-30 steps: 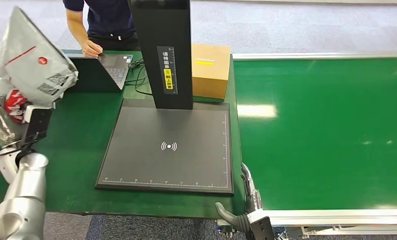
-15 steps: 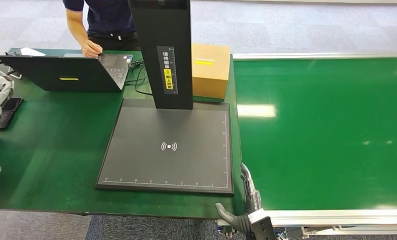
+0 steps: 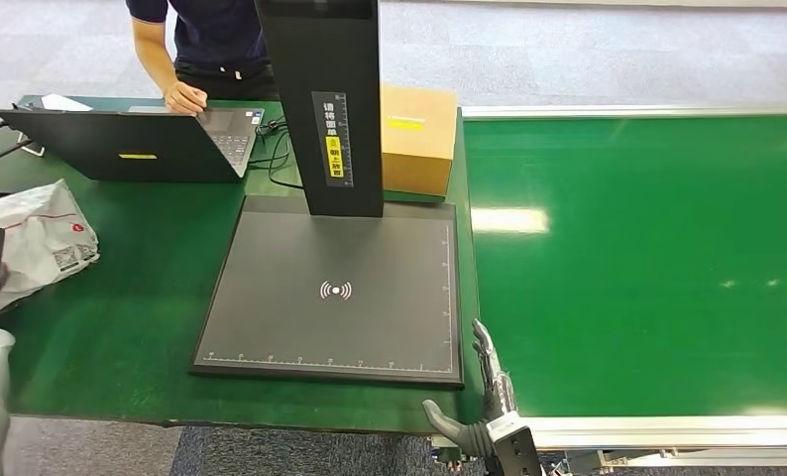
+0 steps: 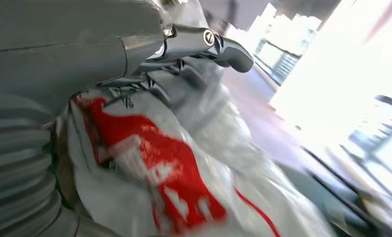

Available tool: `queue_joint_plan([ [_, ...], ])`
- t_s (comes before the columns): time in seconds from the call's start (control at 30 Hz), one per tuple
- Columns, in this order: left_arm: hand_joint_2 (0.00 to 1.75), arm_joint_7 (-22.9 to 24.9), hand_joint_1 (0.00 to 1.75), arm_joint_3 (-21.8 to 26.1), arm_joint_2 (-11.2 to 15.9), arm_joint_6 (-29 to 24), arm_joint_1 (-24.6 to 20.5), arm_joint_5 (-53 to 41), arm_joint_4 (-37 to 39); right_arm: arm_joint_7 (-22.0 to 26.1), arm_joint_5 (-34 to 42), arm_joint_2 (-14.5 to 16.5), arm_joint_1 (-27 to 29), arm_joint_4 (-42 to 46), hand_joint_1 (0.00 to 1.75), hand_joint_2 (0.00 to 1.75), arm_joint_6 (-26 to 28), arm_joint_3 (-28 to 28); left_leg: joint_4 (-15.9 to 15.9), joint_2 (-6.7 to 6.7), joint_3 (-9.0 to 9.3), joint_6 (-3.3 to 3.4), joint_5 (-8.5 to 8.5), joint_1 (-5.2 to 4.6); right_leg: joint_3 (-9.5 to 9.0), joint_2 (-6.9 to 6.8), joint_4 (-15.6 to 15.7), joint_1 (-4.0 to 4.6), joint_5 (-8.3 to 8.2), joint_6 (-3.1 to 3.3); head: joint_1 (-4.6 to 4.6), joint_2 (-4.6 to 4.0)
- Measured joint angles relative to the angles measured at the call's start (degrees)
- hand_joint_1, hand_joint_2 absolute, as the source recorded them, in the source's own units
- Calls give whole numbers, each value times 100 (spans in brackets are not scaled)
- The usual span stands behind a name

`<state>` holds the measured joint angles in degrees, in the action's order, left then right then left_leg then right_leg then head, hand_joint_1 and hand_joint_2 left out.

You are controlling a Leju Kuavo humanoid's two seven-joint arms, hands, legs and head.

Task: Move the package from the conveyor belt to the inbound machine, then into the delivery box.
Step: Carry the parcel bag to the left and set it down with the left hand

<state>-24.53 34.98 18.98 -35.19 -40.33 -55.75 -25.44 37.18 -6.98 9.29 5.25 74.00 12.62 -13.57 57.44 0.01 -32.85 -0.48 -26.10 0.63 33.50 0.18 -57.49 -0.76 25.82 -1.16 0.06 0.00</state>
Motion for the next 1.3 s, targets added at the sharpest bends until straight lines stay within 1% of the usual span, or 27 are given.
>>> queue_joint_plan([
  [0.07,175,-702,0,-125,-351,485,252,918,-370,0,-34,0,5,1,0,175,37,1,0,1,4,0,-2,-2,-4,2,0,-6,0,-1,1,0],
  [0.13,175,-1100,0,-484,-761,976,711,2024,-1032,0,-54,0,15,1,0,175,58,2,0,8,7,3,-8,-5,-6,9,1,-12,0,-2,1,0],
  [0.17,175,-1221,0,-750,-946,1115,987,2537,-1399,0,-57,0,20,1,0,175,75,2,1,12,8,5,-11,-7,-5,12,2,-14,0,-2,1,0],
  [0.23,175,-1410,0,-1372,-1279,1117,1509,3287,-2042,0,-56,0,24,1,0,175,145,2,2,13,5,9,-17,-9,-4,14,4,-14,3,-6,2,0],
  [0.33,175,-1554,0,-2323,-1659,1094,2130,4124,-2849,0,-51,0,17,1,0,175,288,-18,3,5,2,13,-20,-10,-6,7,7,-15,9,-15,1,0],
  [0.4,175,-1564,0,-2879,-1866,1154,2441,4490,-3311,0,-71,3,21,19,0,175,369,-53,3,2,0,14,-22,-11,-6,5,8,-14,10,-16,1,0],
  [0.5,175,-1570,0,-3613,-2145,1196,2819,4652,-3920,-5,-206,23,50,128,0,175,448,-138,3,2,0,11,-25,-11,-6,6,8,-13,10,-16,1,0],
  [0.6,175,-1572,0,-4197,-2360,1208,3154,4607,-4413,-47,-438,69,50,263,0,175,457,-264,2,3,1,8,-27,-10,-6,7,8,-9,10,-15,1,0],
  [0.67,175,-1573,0,-4484,-2470,1282,3362,4534,-4624,-74,-587,107,23,302,0,175,449,-338,1,4,2,6,-28,-9,-7,7,8,-7,12,-13,1,0],
  [0.8,175,-1572,0,-4787,-2625,1433,3724,4421,-4825,-73,-843,172,-71,299,0,175,316,-417,0,4,3,3,-29,-6,-8,7,6,-4,14,-9,1,0],
  [0.93,175,-1571,0,-4830,-2798,1560,4002,4434,-4900,-70,-951,214,-267,209,0,175,255,-504,-1,4,3,4,-29,-6,-9,7,6,-4,14,-9,1,0],
  [1.07,175,-1571,0,-4813,-2898,1543,4147,4308,-4974,-86,-959,263,-490,68,0,175,279,-592,-1,4,5,4,-29,-6,-11,6,6,-4,14,-9,1,0],
  [1.17,175,-1571,0,-4804,-2953,1369,4273,4196,-5053,-115,-955,295,-675,-47,0,175,305,-652,0,4,6,3,-29,-6,-11,6,5,-4,14,-9,1,0],
  [1.3,175,-1571,0,-4872,-2956,900,4391,4360,-5212,-92,-911,316,-929,-233,0,175,337,-662,0,2,6,4,-28,-6,-12,4,5,-4,14,-9,1,0],
])
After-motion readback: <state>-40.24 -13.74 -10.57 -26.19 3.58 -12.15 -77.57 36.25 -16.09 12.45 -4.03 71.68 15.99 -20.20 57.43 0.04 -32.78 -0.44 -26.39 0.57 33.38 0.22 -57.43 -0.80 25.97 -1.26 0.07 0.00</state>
